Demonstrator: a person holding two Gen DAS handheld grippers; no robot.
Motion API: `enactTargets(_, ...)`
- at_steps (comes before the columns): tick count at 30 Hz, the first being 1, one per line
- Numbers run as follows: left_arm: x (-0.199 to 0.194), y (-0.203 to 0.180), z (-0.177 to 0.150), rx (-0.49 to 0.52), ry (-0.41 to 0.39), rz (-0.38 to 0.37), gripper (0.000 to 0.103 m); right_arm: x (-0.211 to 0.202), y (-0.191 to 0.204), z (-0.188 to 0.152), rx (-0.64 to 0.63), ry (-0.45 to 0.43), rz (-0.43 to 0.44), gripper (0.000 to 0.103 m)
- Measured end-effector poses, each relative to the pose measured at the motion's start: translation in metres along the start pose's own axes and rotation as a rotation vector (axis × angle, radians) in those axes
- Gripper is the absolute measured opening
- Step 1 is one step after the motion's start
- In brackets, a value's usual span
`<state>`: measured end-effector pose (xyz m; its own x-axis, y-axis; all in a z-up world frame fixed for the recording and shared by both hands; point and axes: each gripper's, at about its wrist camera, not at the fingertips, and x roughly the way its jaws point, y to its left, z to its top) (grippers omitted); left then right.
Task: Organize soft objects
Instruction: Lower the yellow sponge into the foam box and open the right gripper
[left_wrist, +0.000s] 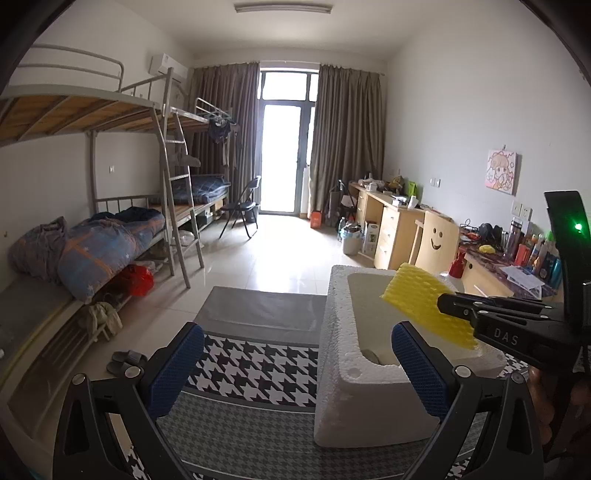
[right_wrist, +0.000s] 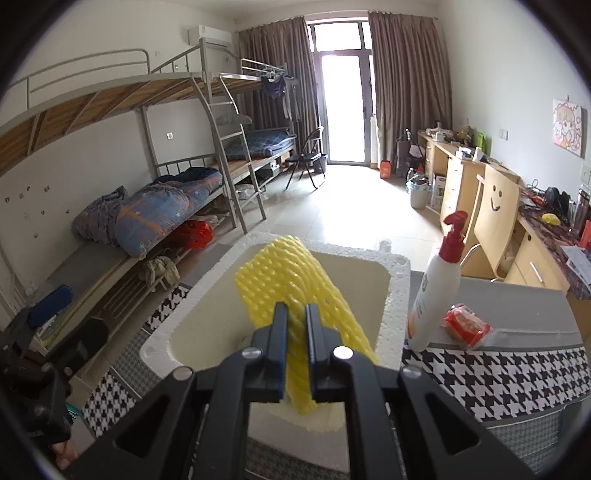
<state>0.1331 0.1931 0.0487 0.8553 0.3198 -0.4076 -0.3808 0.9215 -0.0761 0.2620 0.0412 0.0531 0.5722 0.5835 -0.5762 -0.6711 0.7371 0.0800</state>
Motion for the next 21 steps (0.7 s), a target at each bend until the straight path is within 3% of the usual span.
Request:
enactTargets(2, 0.001, 0.001, 0.0, -0.004, 0.003, 0.0, 0.102, 0.004, -0.002, 0.001, 0.003, 0.014, -0.001, 0.027)
enactTargets(4, 0.002, 0.002, -0.002, -0.004, 0.007, 0.002, 0.102, 0.007, -0.003, 0.0, 0.012, 0.021, 0.0, 0.055)
enactTargets(6, 0.003, 0.004, -0.002, -0.003, 0.01, 0.005, 0.102, 0.006, -0.005, -0.001, 0.026, 0.01, 0.004, 0.065)
enactTargets(21, -0.007, -0.007, -0.004, 0.013, -0.003, -0.022, 0.102, -0.016, 0.001, -0.006, -0.01, -0.026, 0.009, 0.065)
